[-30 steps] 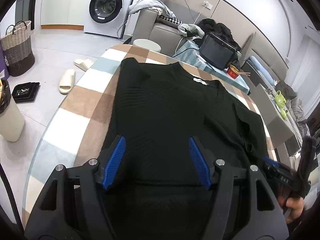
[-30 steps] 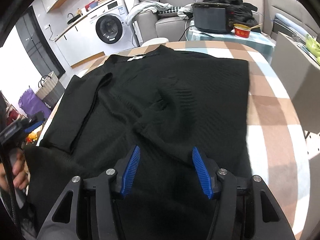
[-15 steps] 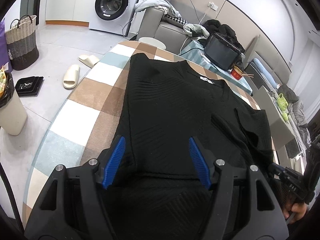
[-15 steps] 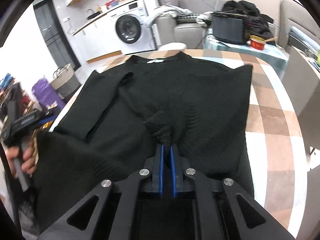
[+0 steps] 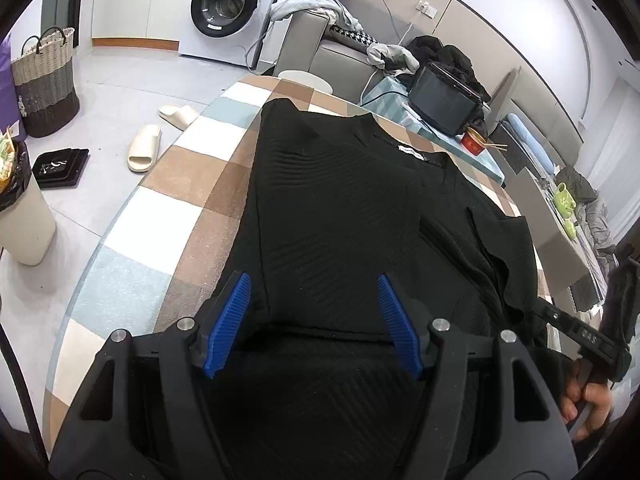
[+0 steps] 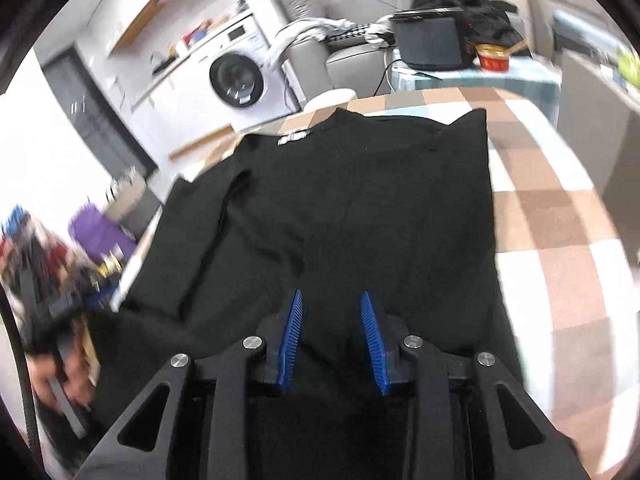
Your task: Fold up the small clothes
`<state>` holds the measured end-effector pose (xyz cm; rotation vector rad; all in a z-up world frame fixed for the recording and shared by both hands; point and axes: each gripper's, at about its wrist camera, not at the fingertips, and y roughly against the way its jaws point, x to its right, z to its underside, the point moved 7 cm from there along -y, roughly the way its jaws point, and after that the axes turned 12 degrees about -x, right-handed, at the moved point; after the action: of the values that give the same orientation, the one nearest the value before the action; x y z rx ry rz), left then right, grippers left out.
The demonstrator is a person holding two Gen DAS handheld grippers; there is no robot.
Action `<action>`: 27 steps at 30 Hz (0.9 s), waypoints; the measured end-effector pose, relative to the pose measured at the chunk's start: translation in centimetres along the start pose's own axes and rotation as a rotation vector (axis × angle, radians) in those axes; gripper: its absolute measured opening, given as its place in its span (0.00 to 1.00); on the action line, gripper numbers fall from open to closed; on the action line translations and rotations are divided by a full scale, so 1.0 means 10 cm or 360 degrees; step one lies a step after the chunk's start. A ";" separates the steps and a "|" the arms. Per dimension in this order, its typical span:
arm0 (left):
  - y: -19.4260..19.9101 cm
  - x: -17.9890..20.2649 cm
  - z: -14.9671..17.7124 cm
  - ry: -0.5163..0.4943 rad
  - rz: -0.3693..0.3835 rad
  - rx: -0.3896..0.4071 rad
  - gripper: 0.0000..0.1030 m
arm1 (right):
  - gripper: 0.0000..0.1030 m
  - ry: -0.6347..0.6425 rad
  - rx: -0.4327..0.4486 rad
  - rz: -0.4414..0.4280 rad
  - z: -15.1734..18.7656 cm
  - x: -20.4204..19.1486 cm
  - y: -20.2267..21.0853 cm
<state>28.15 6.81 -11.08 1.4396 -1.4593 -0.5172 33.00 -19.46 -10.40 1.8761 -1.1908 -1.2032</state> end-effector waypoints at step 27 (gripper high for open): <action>0.75 -0.42 0.88 -0.0073 -0.0125 0.0118 0.77 | 0.81 0.0020 0.0118 0.0160 0.94 0.46 1.12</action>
<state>16.17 9.40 -9.94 1.5575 -1.4757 -0.5534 21.24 -28.51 -6.58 1.8512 -1.3225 -1.1052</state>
